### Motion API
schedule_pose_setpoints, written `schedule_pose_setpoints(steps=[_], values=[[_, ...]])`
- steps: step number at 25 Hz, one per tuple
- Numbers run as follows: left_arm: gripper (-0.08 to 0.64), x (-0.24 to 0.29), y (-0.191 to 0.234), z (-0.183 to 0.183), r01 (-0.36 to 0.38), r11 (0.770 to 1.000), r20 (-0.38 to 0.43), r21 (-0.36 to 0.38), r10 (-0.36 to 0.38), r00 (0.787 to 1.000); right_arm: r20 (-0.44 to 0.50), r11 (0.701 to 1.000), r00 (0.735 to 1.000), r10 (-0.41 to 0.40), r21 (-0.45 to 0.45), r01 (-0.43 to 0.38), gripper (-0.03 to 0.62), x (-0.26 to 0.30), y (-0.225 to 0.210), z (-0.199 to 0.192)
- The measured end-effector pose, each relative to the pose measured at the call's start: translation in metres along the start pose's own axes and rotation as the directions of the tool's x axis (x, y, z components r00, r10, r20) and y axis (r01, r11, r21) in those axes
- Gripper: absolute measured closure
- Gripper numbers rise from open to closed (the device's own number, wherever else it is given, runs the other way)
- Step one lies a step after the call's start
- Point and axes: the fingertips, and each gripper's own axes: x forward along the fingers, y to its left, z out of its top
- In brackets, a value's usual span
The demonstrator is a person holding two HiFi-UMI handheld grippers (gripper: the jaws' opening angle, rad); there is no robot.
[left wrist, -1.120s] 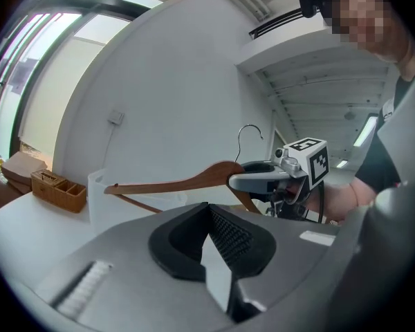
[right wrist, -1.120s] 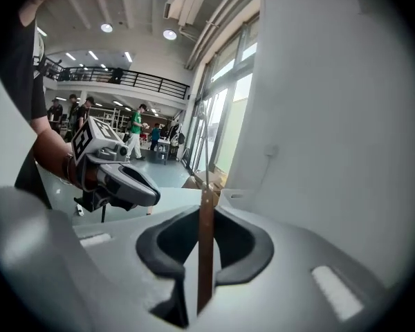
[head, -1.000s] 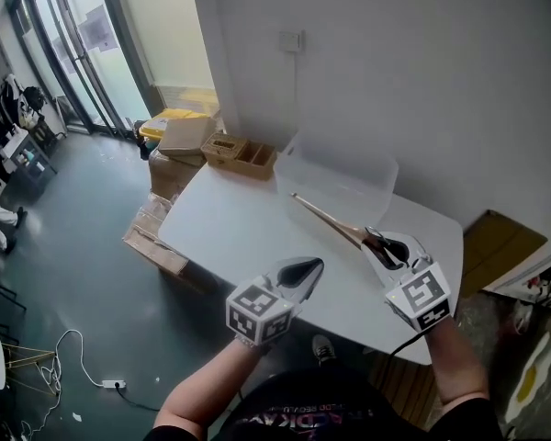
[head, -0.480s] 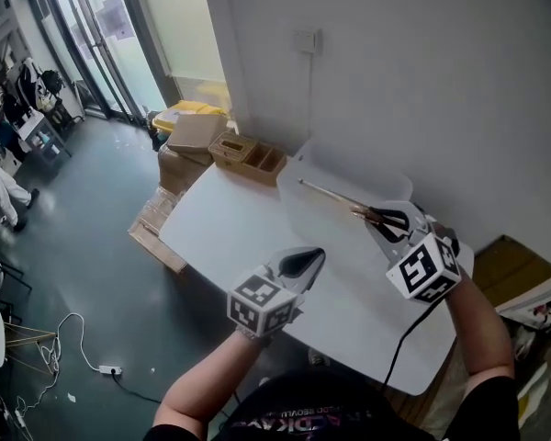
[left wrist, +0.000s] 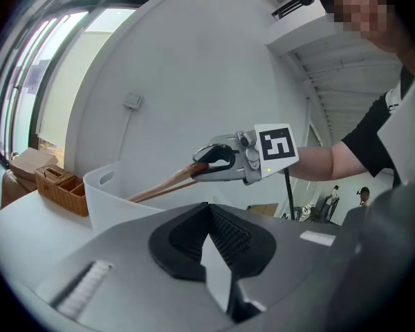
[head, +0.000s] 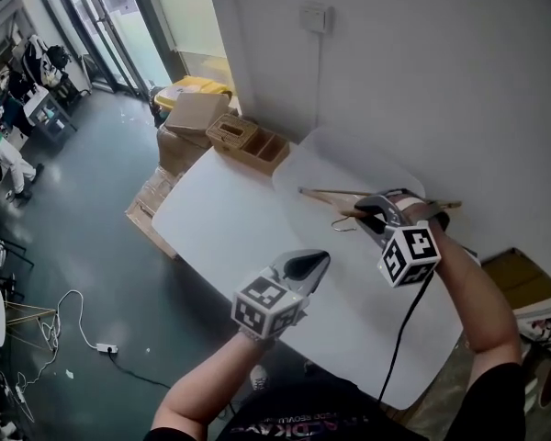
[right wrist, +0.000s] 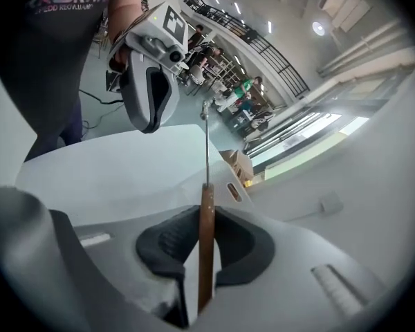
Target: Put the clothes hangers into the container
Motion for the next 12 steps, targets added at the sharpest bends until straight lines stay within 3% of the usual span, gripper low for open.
schedule_pose_setpoints(steps=[12], values=[[0.554,0.036,0.049,-0.040,-0.038,0.996,-0.068,-0.082,0.032,0.997,0.002,0.989,0.990,0.141,0.041,-0.141,0.534,0.096,0.017,-0.040]])
